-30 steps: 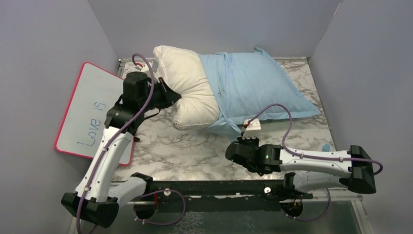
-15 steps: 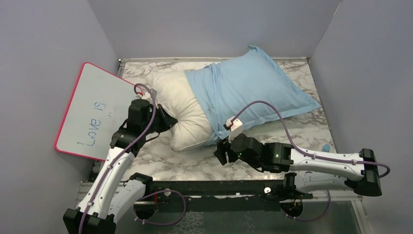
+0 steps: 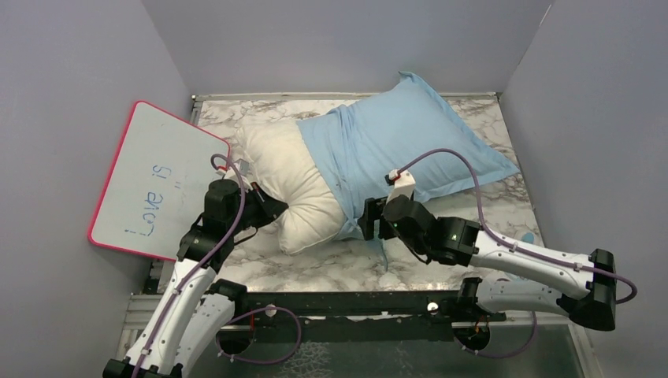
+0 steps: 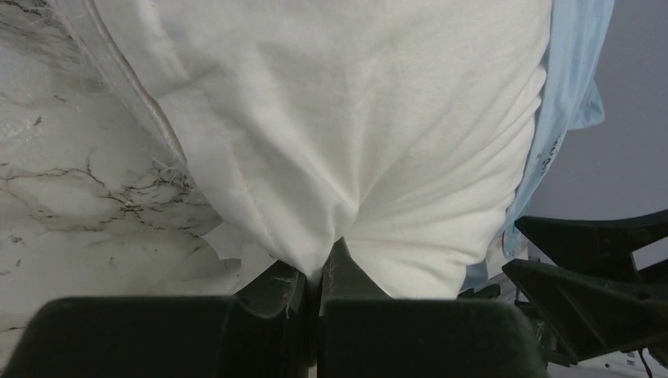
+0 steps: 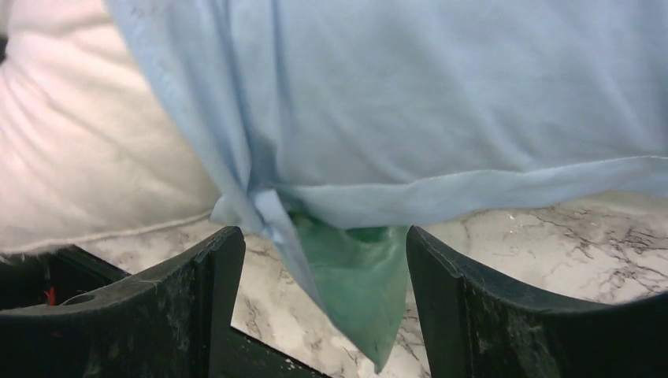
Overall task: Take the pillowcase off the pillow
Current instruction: Remove the pillow from the pillowcase.
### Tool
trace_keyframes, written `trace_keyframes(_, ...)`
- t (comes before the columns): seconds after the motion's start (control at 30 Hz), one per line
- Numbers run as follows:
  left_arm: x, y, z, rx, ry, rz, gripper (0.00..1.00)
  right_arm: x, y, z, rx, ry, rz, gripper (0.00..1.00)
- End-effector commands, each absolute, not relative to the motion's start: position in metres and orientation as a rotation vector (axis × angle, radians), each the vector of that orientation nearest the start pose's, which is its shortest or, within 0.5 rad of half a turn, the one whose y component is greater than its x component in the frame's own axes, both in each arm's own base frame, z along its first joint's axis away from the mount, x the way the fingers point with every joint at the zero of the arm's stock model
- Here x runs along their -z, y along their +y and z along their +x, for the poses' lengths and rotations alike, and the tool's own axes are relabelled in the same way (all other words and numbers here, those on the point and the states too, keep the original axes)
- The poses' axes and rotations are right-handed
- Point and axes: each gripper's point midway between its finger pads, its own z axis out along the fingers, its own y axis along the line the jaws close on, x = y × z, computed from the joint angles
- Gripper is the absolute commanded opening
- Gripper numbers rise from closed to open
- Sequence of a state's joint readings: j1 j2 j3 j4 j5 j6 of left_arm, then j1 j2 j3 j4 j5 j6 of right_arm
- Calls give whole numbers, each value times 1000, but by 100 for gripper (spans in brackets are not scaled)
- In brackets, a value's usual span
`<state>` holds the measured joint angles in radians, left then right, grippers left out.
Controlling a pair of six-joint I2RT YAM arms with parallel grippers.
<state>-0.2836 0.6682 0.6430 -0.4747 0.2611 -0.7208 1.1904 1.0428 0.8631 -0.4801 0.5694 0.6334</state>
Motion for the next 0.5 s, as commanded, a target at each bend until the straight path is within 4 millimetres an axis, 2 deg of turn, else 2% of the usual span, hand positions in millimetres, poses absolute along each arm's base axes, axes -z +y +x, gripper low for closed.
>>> trace_keyframes(0.0, -211, -148, 220, 963, 2066, -289, 0, -192, 280, 181, -695, 2131, -316, 79)
trace_keyframes(0.1, -212, -148, 219, 975, 2062, -292, 0, -191, 307, 169, -837, 2132, -407, 79)
trace_keyframes(0.2, -214, -150, 217, 992, 2058, -296, 0, -177, 316, 178, -770, 2183, -413, 78)
trace_keyframes(0.33, -219, -151, 216, 1007, 2041, -290, 0, -158, 312, 199, -563, 2256, -343, 57)
trace_keyframes(0.47, -227, -149, 217, 997, 2026, -278, 0, -144, 292, 217, -369, 2253, -264, 31)
